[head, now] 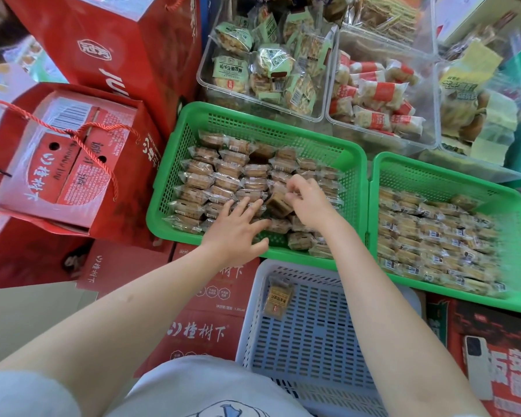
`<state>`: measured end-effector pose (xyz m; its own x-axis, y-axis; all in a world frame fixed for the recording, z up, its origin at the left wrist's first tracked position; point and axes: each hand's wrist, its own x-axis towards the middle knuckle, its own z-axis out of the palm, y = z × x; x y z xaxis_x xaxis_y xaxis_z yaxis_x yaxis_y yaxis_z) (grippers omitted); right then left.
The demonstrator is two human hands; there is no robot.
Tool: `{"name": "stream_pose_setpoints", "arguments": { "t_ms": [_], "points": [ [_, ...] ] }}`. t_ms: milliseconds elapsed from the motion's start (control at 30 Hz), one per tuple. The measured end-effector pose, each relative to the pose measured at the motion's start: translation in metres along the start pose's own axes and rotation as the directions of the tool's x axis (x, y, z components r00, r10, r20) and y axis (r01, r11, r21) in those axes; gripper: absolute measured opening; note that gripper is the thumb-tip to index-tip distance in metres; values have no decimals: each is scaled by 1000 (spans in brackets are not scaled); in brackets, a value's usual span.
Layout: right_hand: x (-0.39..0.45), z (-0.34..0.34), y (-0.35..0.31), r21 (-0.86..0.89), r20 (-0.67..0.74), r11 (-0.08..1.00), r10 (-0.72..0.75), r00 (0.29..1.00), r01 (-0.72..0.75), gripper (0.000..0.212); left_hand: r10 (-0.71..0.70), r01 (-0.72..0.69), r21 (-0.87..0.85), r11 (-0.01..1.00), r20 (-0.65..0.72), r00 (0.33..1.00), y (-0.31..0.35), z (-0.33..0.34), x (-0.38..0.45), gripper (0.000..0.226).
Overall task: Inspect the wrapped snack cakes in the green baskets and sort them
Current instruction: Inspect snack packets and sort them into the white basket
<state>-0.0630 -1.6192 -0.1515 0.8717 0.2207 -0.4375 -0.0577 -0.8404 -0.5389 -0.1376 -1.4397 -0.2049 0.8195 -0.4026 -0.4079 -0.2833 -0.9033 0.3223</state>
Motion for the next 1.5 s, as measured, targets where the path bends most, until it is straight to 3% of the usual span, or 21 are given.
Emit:
{"name": "stream_pose_setpoints", "arguments": {
  "t_ms": [167,267,333,367,400,433,467,500,533,600,733,867,933,1033,1167,1333,1433,1500],
  "points": [
    [-34,-18,-6,173,-269,982,-30,963,79,6,17,-17,-10,1000,-64,998,-1,1,-1,64],
    [-61,-23,-4,307,-411,950,71,909,65,5,6,-10,-30,1000,-118,993,0,2,-5,65],
    [-76,-22,-1,470,-449,882,209,868,31,8,-71,22,-224,974,-216,974,7,-5,-12,58],
    [-83,-20,1,578,-421,816,289,860,9,9,-171,43,-429,902,-265,949,14,-14,-17,51],
    [-91,-19,1,686,-373,728,351,859,0,11,-300,49,-684,728,-254,919,23,-24,-23,44],
    [-99,-16,0,769,-321,639,389,864,-2,13,-394,38,-898,439,-154,906,32,-35,-31,38],
    [-107,-13,-1,824,-279,566,410,868,-2,15,-399,40,-993,114,-9,917,41,-46,-39,35],
    [-113,-8,-2,860,-251,510,428,868,-3,16,-338,48,-990,-134,91,937,48,-53,-47,33],
    [-118,-3,-4,882,-231,472,441,867,-5,17,-269,45,-963,-265,119,956,54,-54,-55,30],
    [-127,10,-8,894,-201,448,450,870,-25,20,-208,27,-940,-339,103,973,62,-52,-71,27],
    [-143,26,-10,766,-198,636,372,907,-94,39,-235,25,-904,-427,137,962,67,-44,-89,25],
    [-156,23,-12,656,-280,755,245,928,-2,39,-335,14,-921,-388,156,929,73,-41,-98,19],
    [-159,22,-12,551,-346,833,171,922,52,39,-469,6,-941,-337,174,866,81,-41,-101,11],
    [-163,27,-14,505,-372,860,148,916,66,38,-601,16,-973,-230,155,784,85,-38,-100,15],
    [-167,33,-17,531,-362,847,207,909,19,35,-640,62,-966,251,-117,759,91,-34,-101,19],
    [-171,30,-11,572,-303,820,224,926,-11,35,-425,-50,-693,719,-496,757,85,-27,-108,19],
    [-171,30,-9,646,-221,761,257,941,-56,35,-322,-103,-531,841,-644,694,83,-25,-111,22],
    [-170,32,-10,650,-198,756,267,943,-78,37,-355,-107,-580,808,-623,697,86,-28,-112,21]
  ]
}}
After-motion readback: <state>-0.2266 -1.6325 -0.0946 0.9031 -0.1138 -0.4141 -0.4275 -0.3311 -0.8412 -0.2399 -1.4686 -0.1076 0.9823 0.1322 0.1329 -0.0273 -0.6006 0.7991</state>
